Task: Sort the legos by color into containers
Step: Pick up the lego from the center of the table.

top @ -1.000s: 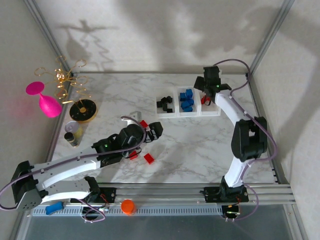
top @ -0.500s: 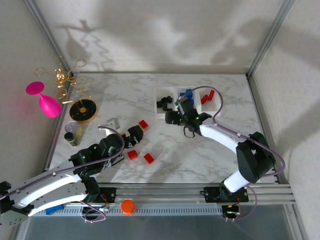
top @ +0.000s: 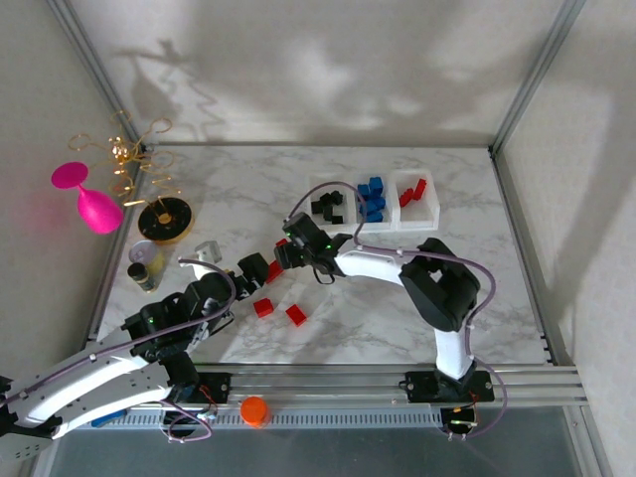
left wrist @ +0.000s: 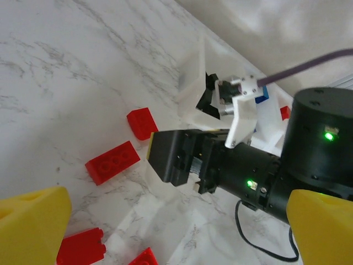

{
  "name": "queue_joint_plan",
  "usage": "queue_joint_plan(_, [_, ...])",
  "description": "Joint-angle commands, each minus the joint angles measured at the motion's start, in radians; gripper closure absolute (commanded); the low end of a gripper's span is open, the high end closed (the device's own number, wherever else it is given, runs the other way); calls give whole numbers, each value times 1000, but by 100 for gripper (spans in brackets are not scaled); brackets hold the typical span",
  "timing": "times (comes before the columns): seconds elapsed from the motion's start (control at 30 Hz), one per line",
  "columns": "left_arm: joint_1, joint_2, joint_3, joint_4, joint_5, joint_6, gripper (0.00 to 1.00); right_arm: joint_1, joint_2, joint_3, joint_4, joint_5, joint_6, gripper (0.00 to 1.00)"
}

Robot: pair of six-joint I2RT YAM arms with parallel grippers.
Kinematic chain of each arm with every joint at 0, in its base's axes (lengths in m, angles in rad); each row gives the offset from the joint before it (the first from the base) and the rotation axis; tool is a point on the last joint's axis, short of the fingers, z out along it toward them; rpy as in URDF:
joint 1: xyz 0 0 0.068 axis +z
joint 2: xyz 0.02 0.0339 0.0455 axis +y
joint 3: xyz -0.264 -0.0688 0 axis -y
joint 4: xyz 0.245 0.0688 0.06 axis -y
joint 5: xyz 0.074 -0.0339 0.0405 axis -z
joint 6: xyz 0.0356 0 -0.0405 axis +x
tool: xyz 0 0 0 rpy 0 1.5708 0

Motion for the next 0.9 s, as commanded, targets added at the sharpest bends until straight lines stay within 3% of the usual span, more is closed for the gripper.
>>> queue_joint_plan(0.0, [12, -3, -4, -73, -51, -50, 0, 2, 61, 76, -5, 40, -84, 28])
queue_joint_plan(0.5, [14, -17, -16, -84, -73, -58, 1, 0, 263, 296, -96, 52, -162, 43])
queue_joint_plan(0.87, [16, 0, -20, -46, -61, -48, 0, -4, 277, 314, -121, 60, -168, 59])
